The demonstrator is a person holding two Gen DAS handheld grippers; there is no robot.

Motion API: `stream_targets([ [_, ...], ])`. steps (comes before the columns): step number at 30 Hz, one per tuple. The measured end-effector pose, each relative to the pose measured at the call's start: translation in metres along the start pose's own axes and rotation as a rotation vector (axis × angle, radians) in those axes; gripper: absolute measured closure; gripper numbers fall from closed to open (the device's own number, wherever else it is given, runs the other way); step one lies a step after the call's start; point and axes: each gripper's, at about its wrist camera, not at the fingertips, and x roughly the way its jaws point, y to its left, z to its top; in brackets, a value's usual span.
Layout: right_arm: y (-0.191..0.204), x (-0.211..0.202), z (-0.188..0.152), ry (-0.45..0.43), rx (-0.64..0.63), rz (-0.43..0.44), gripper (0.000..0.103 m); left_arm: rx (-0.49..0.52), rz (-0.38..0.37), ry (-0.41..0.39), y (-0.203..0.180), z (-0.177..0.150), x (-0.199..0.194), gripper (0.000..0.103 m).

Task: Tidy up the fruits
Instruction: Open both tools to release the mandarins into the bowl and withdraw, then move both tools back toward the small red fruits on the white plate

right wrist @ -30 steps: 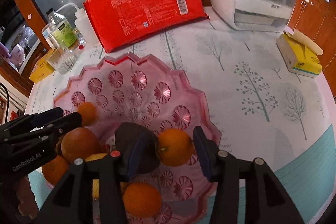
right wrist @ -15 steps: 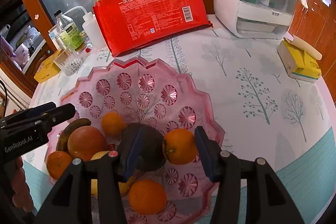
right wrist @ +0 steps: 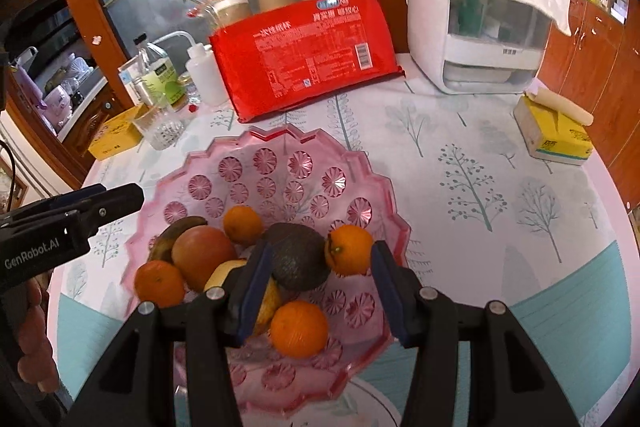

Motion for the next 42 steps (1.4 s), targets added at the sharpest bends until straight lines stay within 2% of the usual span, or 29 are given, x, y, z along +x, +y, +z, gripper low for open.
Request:
stream_targets([
  [12,-0.002,-0.058,-0.029,-0.032,-0.02,0.018,0.051,0.002,0.008,-0.033,-0.014,-0.04,-0.058,0.036],
  [24,-0.02,-0.1,-0.065,-0.04,-0.013,0.032,0.051,-0.001,0.018,-0.039,-0.037,-0.083,-0.095,0.036],
  [34,-0.039,-0.121,-0.101,-0.02,-0.033,0.038,0.051,0.004,0.021,-0.018,-0.064,-0.123,-0.107,0.036],
  [42,-0.049,-0.124,-0.139,0.027,-0.067,0.046,0.051,0.032,0.023,0.043,-0.087,-0.167,-0.103,0.036],
])
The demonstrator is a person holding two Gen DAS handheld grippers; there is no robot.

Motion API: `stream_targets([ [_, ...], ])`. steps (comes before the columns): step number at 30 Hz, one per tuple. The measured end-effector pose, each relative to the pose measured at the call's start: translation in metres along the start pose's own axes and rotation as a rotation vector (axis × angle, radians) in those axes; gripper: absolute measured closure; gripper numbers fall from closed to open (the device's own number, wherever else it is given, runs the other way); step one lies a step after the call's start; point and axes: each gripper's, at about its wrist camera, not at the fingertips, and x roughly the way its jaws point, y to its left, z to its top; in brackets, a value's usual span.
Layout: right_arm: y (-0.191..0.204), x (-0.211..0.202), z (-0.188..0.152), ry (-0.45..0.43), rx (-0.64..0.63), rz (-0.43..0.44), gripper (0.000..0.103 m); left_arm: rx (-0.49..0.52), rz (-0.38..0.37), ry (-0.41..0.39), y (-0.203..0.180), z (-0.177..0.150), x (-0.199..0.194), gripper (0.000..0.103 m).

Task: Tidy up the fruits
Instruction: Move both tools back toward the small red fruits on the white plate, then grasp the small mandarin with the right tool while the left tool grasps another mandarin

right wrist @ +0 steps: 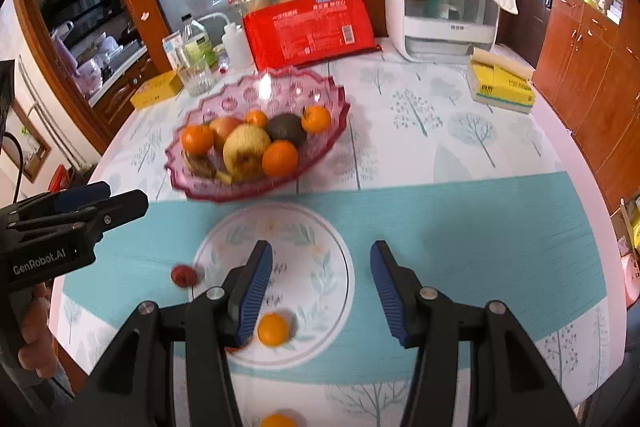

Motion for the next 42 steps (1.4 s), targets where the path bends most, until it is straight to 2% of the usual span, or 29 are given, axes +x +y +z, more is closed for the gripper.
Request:
stream_targets([
  [9,-0.005,0.011,-0.039,0.073,-0.039,0.031,0.051,0.048,-0.027,0.074,-0.026,-0.041,0.023,0.036],
  [15,0.001,0.016,-0.076,0.14,-0.116,0.11,0.051,0.111,-0.022,0.109,-0.042,-0.055,0.039,0.036],
  [23,0.018,0.021,-0.122,0.227,-0.255,0.2,0.051,0.117,-0.012,0.145,-0.046,-0.065,0.05,0.036],
  [33,0.028,0.037,-0.137,0.29,-0.318,0.247,0.051,0.106,-0.005,0.159,-0.045,-0.071,0.055,0.036],
  [38,0.039,0.039,-0.146,0.305,-0.389,0.262,0.052,0.102,-0.006,0.166,-0.045,-0.071,0.057,0.036],
  [41,0.043,0.039,-0.149,0.319,-0.406,0.308,0.069,0.104,-0.009,0.17,-0.046,-0.072,0.06,0.036],
  [42,0.044,0.038,-0.149,0.319,-0.407,0.307,0.07,0.106,-0.01,0.172,-0.047,-0.071,0.061,0.036],
])
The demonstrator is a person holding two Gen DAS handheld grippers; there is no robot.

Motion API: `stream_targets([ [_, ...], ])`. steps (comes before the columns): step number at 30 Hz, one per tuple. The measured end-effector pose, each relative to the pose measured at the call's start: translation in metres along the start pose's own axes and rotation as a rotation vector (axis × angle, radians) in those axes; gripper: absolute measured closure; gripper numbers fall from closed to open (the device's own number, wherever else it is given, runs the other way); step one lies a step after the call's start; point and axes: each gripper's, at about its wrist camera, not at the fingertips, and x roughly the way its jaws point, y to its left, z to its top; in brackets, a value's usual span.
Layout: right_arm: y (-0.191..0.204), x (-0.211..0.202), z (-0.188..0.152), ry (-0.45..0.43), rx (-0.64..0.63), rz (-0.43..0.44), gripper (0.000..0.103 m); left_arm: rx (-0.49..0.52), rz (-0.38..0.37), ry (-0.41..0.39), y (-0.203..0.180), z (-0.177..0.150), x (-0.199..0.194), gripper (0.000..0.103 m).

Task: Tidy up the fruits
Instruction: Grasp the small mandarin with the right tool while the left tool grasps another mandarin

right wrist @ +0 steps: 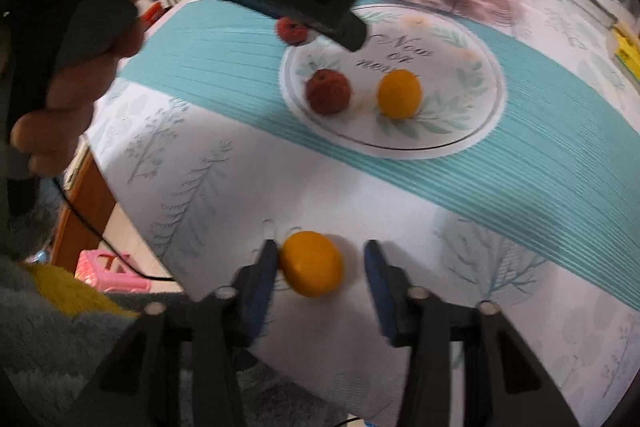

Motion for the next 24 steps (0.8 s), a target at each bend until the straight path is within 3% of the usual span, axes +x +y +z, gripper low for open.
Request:
stream_targets([
  [4,-0.002,-0.001,0.002,-0.012,0.003,-0.037,0.07,0.008,-0.008,0.006,-0.004,0.002,0.005,0.036],
  [24,-0.078,-0.018,0.011,-0.11,0.299,-0.152,0.07,0.067,-0.052,0.064,-0.031,0.014,0.042,0.038],
])
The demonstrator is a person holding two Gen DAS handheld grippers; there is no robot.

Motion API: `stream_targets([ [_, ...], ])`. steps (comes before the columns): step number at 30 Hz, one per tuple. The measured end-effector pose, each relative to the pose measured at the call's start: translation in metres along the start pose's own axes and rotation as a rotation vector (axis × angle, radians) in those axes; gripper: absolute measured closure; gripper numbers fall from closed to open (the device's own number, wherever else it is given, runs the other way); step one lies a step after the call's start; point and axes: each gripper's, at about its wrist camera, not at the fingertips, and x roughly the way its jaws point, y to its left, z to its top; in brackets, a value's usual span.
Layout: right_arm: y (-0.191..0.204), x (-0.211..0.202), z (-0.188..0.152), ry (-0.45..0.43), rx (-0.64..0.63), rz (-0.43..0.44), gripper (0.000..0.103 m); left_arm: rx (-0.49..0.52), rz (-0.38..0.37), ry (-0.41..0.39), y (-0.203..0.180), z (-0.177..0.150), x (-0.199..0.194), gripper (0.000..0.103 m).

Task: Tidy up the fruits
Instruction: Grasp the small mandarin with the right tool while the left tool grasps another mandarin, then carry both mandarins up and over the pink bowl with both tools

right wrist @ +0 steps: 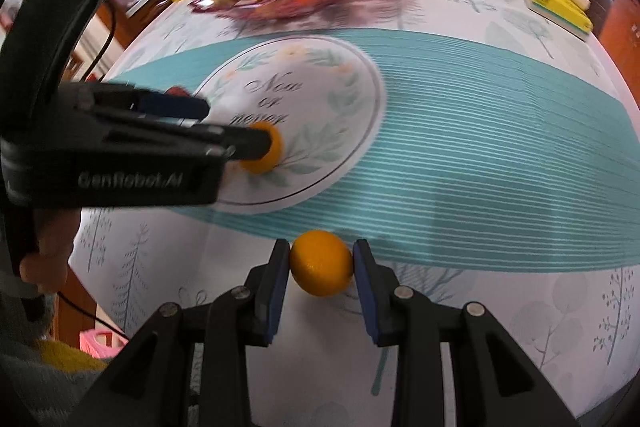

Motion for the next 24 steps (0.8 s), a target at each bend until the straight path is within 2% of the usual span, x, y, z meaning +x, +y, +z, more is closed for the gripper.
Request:
stream_targets([
  [5,-0.009,0.0,0.002,-0.007,0.048,-0.001,0.07,0.008,-0.022,0.02,-0.004,0.003,0.008,0.045],
  [16,-0.01,0.001,0.008,-0.016,0.068,-0.005,0.07,0.045,-0.064,0.071,-0.018,0.002,0.024,0.071],
  [24,-0.014,-0.003,0.009,-0.048,0.121,0.006,0.07,0.066,-0.074,0.075,-0.018,0.006,0.021,0.075],
])
